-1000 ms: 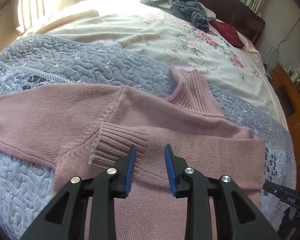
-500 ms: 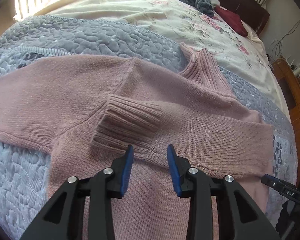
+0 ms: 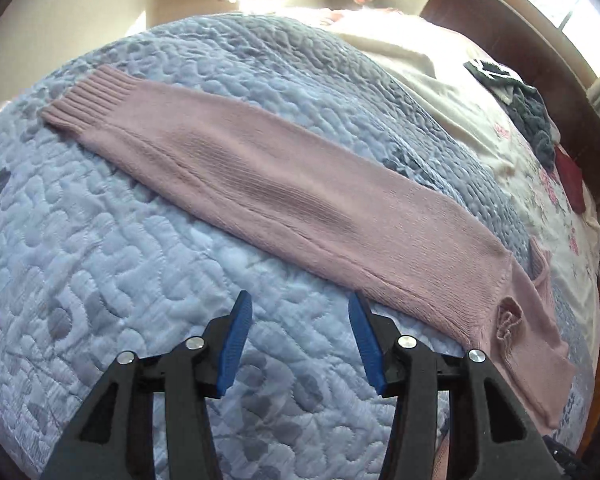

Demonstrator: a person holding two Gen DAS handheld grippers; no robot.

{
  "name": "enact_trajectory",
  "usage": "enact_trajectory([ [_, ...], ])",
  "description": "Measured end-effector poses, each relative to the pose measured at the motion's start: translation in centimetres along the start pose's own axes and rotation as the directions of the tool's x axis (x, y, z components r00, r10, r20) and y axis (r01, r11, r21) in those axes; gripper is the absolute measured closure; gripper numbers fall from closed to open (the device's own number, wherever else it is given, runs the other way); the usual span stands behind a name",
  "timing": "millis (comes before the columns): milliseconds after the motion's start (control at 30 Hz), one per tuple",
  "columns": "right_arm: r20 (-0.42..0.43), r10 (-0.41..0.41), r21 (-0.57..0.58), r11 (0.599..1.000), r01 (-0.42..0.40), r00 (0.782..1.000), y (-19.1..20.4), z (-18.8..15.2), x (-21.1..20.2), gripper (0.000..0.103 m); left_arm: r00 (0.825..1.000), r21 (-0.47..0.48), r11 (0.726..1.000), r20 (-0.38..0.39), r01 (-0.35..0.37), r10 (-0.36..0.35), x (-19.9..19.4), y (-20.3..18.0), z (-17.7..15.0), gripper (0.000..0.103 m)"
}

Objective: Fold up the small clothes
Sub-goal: 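Move the left gripper to the other pink sleeve lying on the bedspread, then grasp the other sleeve cuff with the left gripper and fold it across the body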

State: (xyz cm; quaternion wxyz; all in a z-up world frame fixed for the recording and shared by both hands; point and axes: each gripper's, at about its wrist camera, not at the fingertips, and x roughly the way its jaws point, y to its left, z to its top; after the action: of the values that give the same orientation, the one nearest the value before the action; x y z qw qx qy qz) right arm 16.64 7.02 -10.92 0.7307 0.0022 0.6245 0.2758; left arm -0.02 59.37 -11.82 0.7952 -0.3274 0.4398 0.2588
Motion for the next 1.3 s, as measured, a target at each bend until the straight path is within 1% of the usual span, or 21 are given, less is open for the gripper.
enact_trajectory([
  [67,-0.013,-0.005,-0.005,1.000,0.005,1.000,0.5,0.0,0.8,0.049,1.000,-0.081,0.997,0.007,0.018,-0.018,0.4,2.6,1.1,0.052],
  [167,-0.026,-0.023,0.005,1.000,0.023,0.999,0.4,0.1,1.8,0.049,0.998,-0.181,0.982,0.027,0.053,-0.049,1.2,5.5,2.5,0.052],
  [300,-0.035,-0.023,0.034,0.999,0.024,0.999,-0.5,-0.1,2.7,0.049,0.993,-0.259,0.960,0.072,0.108,-0.092,2.3,8.2,4.3,0.052],
  [467,-0.023,-0.019,0.036,0.999,0.020,1.000,-0.7,-0.3,3.1,0.049,0.982,-0.354,0.918,0.121,0.178,-0.144,3.6,10.3,6.2,0.052],
  [633,-0.019,-0.018,0.040,0.999,0.019,1.000,-0.8,-0.5,3.3,0.049,0.973,-0.396,0.890,0.147,0.224,-0.179,4.5,11.4,7.5,0.050],
  [700,-0.018,-0.013,0.044,0.999,0.014,1.000,-0.9,-0.4,3.3,0.049,0.973,-0.390,0.894,0.150,0.222,-0.176,4.6,11.3,7.8,0.049],
  [800,-0.014,-0.009,0.045,0.999,0.009,1.000,-1.1,-0.4,3.4,0.049,0.975,-0.365,0.908,0.151,0.208,-0.162,4.6,10.7,8.1,0.051],
  [867,-0.012,-0.008,0.043,0.999,0.009,1.000,-1.1,-0.4,3.4,0.049,0.977,-0.345,0.919,0.157,0.191,-0.144,4.4,10.5,8.2,0.063],
  [900,-0.012,-0.009,0.040,0.999,0.009,1.000,-1.0,-0.5,3.4,0.049,0.979,-0.332,0.926,0.154,0.179,-0.134,4.4,10.3,8.4,0.073],
  [933,-0.010,-0.010,0.039,0.999,0.010,1.000,-1.0,-0.5,3.4,0.049,0.980,-0.320,0.932,0.152,0.170,-0.127,4.4,10.1,8.5,0.080],
  [1000,-0.007,-0.008,0.039,0.999,0.008,1.000,-1.0,-0.5,3.4,0.049,0.979,-0.288,0.942,0.161,0.171,-0.129,4.0,9.5,8.7,0.089],
  [1033,-0.005,-0.006,0.040,0.999,0.006,1.000,-1.0,-0.6,3.4,0.049,0.977,-0.267,0.948,0.170,0.172,-0.129,3.7,8.9,8.7,0.092],
  [1067,-0.003,-0.003,0.043,0.999,0.003,1.000,-1.1,-0.6,3.3,0.049,0.975,-0.244,0.953,0.178,0.177,-0.135,3.3,8.3,8.7,0.092],
  [1167,0.000,0.004,0.051,0.999,-0.004,1.000,-1.3,-0.6,3.2,0.050,0.958,-0.173,0.955,0.202,0.240,-0.204,1.7,5.5,8.2,0.093],
  [1233,0.003,0.005,0.056,0.998,-0.006,1.000,-1.3,-0.6,3.0,0.050,0.945,-0.107,0.955,0.207,0.278,-0.252,0.7,3.0,7.5,0.093],
  [1300,0.007,0.003,0.056,0.998,-0.003,1.000,-1.3,-0.8,2.7,0.050,0.937,-0.041,0.952,0.198,0.302,-0.289,-0.2,0.2,6.6,0.093],
])
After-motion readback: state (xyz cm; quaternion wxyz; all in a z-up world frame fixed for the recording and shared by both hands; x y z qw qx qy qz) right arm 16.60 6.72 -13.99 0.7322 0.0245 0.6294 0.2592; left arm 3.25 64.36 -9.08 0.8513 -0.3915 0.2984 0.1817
